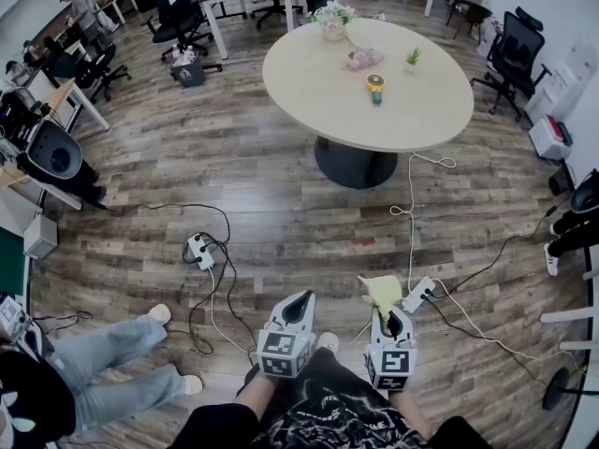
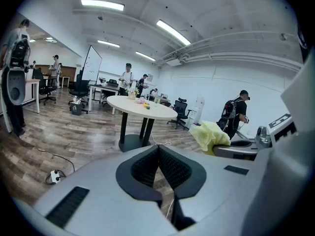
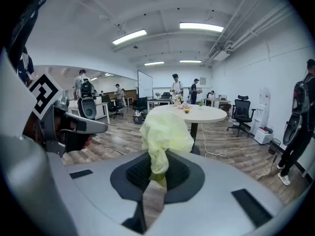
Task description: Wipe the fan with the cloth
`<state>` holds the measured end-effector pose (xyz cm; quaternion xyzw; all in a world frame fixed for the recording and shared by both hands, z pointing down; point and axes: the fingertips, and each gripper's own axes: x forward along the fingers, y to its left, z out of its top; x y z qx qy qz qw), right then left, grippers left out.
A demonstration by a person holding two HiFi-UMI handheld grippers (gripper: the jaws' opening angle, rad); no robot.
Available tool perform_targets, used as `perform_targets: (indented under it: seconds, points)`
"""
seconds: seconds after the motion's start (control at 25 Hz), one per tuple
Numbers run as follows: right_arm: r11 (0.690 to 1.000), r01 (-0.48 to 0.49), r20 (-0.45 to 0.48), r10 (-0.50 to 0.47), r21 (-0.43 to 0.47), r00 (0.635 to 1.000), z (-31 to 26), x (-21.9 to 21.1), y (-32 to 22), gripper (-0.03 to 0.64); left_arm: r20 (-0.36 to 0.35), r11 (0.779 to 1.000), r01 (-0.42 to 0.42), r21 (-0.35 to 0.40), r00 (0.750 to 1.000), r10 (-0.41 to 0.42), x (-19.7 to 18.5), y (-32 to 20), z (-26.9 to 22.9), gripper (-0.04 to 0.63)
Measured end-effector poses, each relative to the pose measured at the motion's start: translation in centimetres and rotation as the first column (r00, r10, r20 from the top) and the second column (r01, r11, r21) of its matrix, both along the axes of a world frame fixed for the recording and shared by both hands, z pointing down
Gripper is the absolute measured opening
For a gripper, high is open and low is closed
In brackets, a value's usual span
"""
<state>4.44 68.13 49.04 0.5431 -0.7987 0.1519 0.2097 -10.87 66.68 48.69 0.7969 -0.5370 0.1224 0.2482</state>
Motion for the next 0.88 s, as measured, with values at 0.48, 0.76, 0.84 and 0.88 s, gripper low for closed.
perform_targets:
  seconds: [0.48,0.76,0.84,0.88]
  points:
    - [0.999,-0.027,0.002,0.027,0.02,1.0,-0.1,3.2,2.7,0.038,0.052,0.998,-0.033,0.055,0.998,0.03,3.2,1.9,-1.2,0.02]
    - [0.997,-0.045,0.004,0.045,0.056,0.999,-0.7,3.8,3.1,0.039,0.042,0.996,-0.07,0.062,0.997,0.067,4.5,2.4,-1.2,0.02]
    - [0.998,-0.046,0.006,0.046,0.048,0.999,-0.7,4.3,3.2,0.04,0.033,0.996,-0.076,0.055,0.997,0.075,5.0,2.5,-1.1,0.02]
    - [0.998,-0.043,0.007,0.043,0.043,0.999,-0.7,4.6,3.3,0.04,0.029,0.996,-0.078,0.053,0.997,0.077,5.2,2.6,-1.1,0.021]
